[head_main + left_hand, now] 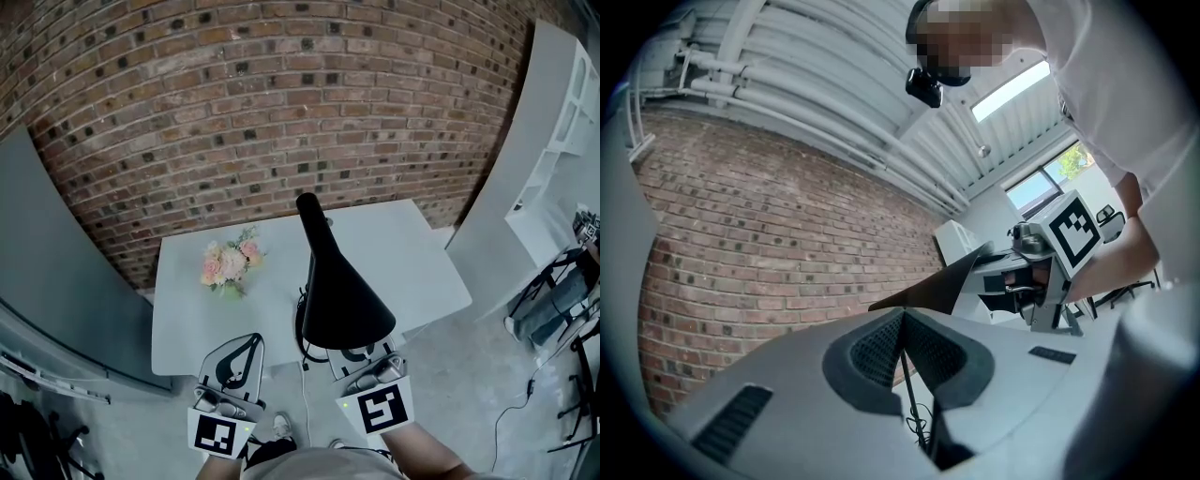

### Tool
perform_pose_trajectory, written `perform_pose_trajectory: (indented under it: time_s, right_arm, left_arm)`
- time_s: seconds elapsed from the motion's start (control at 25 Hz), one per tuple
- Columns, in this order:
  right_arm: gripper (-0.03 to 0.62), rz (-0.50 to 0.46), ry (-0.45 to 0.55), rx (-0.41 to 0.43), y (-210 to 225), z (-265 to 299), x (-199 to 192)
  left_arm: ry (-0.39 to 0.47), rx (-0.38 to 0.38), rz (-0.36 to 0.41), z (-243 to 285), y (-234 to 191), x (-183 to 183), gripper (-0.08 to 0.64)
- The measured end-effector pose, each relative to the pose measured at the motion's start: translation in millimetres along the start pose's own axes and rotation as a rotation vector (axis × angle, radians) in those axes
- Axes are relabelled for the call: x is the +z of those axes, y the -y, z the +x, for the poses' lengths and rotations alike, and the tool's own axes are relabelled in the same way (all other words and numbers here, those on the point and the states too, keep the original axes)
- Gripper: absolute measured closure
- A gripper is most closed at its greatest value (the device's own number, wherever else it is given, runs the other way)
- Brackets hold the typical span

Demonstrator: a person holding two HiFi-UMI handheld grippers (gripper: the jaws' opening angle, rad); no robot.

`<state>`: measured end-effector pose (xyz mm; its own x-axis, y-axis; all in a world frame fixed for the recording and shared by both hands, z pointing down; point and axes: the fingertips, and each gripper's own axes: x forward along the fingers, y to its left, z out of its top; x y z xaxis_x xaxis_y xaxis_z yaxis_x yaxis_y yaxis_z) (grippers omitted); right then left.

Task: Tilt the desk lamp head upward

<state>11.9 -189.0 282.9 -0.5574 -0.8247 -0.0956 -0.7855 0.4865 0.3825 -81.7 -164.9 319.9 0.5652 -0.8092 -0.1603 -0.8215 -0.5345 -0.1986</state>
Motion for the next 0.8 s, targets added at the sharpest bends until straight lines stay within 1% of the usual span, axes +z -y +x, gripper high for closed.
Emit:
perform_pose_trajectory:
  time_s: [0.16,0.32,0.6,0.8]
  right_arm:
    - [0.574,-0.001,-0.006,0.013,-4,-1,-6]
    - [0.574,0.036,-0.006,0.006,-7,-3,-11]
    - [0.574,0.008,-0.031,0.024,-13,-6,-20]
    - [0.574,0.039,-0.043,0.022,-17,-14,-28]
  left_arm:
    - [-0.006,0.000,-0.008,-1,2,-2,0.552]
    - [-0.010,-0.006,-0.012,-3,4,-3,0.552]
    - [-0.016,-0.011,-0.015,-7,6,-5,0.552]
    - [-0.026,-0.006,-0.026,-13,12,-7,0.552]
